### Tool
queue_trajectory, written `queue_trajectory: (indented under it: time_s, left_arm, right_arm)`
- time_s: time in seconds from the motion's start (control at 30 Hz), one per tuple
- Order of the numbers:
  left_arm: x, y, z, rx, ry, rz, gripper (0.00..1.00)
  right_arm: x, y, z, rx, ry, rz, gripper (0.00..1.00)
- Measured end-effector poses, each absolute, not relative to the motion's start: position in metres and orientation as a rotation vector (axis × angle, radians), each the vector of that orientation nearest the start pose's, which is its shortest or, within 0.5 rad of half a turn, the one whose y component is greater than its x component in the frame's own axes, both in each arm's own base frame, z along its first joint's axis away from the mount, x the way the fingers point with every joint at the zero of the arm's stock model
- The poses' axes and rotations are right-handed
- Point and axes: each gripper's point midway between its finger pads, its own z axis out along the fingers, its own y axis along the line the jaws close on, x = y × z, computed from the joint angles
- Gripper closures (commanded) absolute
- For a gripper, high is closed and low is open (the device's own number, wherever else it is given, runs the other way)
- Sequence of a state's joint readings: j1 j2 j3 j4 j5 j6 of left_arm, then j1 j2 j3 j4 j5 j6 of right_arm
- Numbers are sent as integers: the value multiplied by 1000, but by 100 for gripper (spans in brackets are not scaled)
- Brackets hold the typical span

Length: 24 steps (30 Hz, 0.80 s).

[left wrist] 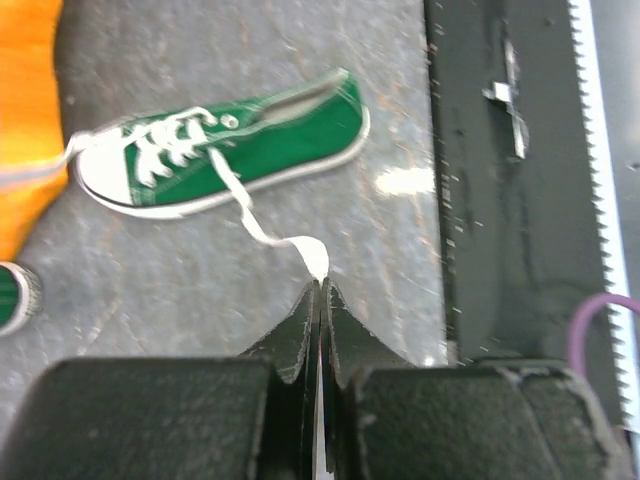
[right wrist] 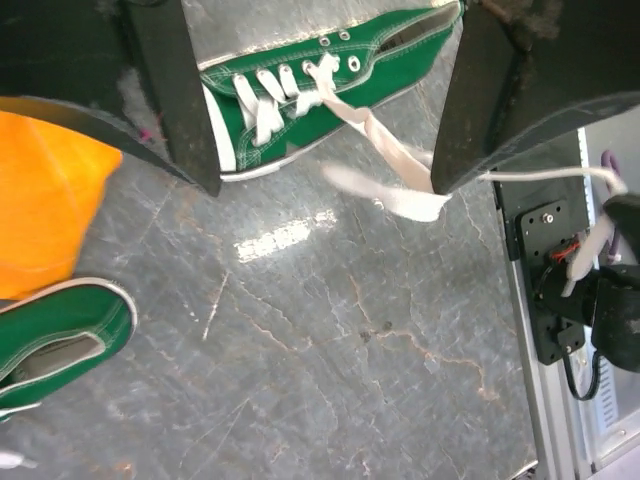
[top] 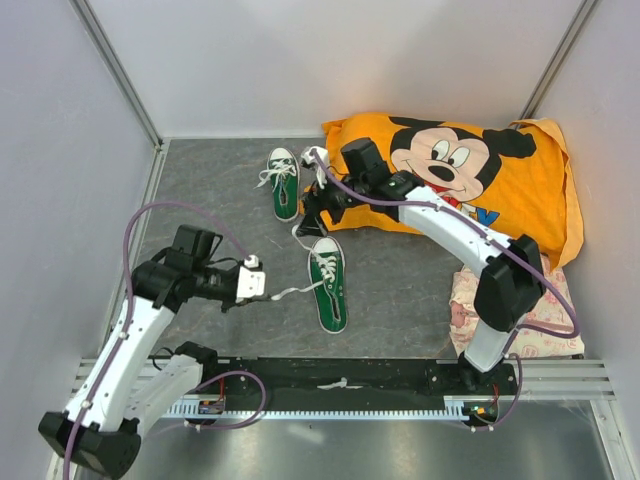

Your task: Tie the shoes

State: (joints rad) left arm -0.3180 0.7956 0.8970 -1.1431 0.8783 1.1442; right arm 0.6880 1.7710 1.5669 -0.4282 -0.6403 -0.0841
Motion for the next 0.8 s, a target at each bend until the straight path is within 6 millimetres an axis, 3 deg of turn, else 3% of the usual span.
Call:
queue_trajectory:
  time_s: [0.1,0.2,0.27,0.37,0.47,0.6,0.8]
  left_arm:
    - [137,-166,194,1698,1449,-735,99]
    - [139,-170,196,1703,1429,-740,98]
    - [136,-171,198,1701,1405,-726,99]
    - [125,-168,200,1700,1364,-698,98]
    - [111,-163,195,1704,1350,-686,98]
    - [96,-156,189,1706,1355,-670,98]
    - [86,-150,177,1716,1399,-688,98]
  right_arm:
    - [298,373,232,-1190,1886,1070,19]
    - [281,385,230,-1229,1884,1144,20]
    - [267,399,223,-1267,1888,1193,20]
    - [246,435,213,-1334,1889,1270,20]
    - [237,471,209,-1370,1869,1321,17]
    - [238,498,211,-1378,1838,1347,12]
    - [246,512,230,-1368,1772,1353,7]
